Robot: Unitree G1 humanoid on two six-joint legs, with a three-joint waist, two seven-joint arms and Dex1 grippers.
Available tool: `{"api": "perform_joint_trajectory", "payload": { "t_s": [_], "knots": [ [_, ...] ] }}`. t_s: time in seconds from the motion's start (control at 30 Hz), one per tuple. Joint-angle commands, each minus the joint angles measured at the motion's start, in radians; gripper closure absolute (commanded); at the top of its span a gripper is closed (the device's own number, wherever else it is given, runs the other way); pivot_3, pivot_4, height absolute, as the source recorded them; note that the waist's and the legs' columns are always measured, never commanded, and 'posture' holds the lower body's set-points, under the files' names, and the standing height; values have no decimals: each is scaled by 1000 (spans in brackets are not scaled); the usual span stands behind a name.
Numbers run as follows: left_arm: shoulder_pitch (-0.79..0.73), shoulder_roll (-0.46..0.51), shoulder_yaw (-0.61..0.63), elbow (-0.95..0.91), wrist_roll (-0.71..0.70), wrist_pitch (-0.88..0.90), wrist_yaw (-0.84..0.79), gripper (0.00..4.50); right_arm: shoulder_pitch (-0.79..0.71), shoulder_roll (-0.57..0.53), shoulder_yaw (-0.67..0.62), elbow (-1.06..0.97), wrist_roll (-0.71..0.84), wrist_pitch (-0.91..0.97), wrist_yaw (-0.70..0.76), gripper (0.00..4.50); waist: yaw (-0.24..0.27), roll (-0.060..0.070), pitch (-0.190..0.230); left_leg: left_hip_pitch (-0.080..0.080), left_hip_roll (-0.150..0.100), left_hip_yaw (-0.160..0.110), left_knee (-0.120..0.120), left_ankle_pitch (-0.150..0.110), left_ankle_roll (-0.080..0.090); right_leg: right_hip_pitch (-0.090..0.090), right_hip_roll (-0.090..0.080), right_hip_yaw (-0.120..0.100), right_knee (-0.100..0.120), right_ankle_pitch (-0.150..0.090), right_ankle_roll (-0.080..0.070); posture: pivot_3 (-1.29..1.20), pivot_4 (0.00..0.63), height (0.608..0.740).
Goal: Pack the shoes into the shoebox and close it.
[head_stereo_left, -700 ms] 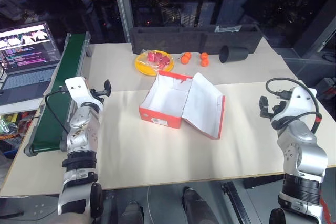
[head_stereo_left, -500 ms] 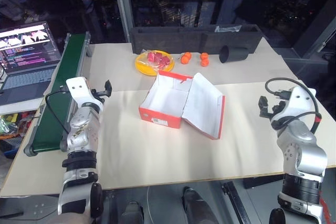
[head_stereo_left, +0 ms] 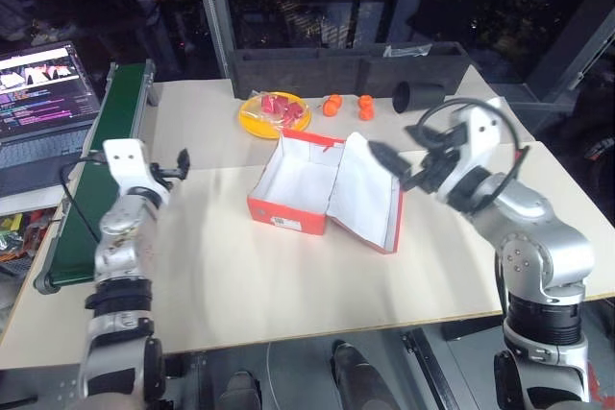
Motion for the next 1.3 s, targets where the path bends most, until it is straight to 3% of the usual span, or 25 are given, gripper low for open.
{"api": "perform_joint_trajectory", "payload": {
  "t_s": [0.03,0.17,0.43,1.3],
  "knots": [
    [22,103,66,-41,-48,74,-70,0,9,-42,123,-91,35,23,106,87,-1,0,0,0,0,0,0,0,0,0,0,0,0,0,0,0,150,727],
    [19,179,131,-37,-92,142,-86,0,45,-112,240,-76,-59,-23,150,87,-1,-1,0,0,0,0,0,0,0,0,0,-1,0,0,0,0,150,727],
    [2,274,152,64,-96,332,-87,0,65,-97,362,-54,-161,-102,178,87,2,-3,-1,0,0,0,1,0,0,0,-1,-3,0,0,0,0,150,727],
    [-12,274,29,168,24,349,-105,0,106,2,293,-33,-177,-48,90,87,1,-9,-2,0,0,-1,1,0,0,0,-2,-5,1,0,0,0,150,727]
  ]
}}
